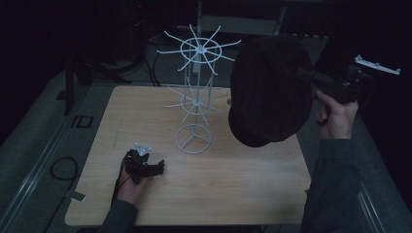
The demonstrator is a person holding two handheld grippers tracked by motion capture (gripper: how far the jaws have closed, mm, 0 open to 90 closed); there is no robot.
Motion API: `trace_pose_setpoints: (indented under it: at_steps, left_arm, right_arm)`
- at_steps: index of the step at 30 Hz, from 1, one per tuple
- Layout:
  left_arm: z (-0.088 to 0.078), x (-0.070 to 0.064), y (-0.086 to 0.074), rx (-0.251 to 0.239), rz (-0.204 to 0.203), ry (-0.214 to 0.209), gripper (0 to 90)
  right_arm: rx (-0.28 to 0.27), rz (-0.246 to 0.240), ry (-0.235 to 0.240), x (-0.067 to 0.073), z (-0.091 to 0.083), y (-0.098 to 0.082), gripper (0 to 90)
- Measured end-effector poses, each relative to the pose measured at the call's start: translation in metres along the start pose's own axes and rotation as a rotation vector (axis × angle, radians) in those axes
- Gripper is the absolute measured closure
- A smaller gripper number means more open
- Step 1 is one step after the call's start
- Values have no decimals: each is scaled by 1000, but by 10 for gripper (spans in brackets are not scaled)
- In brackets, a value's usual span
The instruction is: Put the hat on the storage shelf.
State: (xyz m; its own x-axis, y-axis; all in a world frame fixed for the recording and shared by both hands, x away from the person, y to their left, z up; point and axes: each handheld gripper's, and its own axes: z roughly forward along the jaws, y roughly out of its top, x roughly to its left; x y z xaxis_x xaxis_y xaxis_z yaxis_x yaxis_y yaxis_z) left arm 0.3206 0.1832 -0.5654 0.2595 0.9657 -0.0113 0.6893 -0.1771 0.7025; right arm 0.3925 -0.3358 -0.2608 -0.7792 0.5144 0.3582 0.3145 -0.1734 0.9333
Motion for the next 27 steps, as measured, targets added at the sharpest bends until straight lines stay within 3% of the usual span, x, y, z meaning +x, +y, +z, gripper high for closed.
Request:
trace_pose_setpoints:
  at_steps: [5, 9, 12, 17, 21, 27]
  left_arm:
    - [0, 0, 0, 1, 1, 0, 94]
    - [0, 0, 0, 0, 1, 0, 94]
    - [0, 0, 0, 0, 1, 0, 94]
    - [0, 0, 0, 1, 1, 0, 94]
    - [0, 0, 0, 0, 0, 1, 94]
    - [0, 0, 0, -1, 0, 1, 94]
  right_arm:
    - [10, 21, 7, -3, 27, 0, 764]
    - [18, 45, 2, -10, 37, -2, 762]
    - [67, 68, -12, -18, 51, -9, 760]
    - [88, 80, -11, -22, 60, -18, 757]
    - [116, 74, -31, -22, 66, -22, 758]
    - [163, 21, -63, -12, 76, -25, 750]
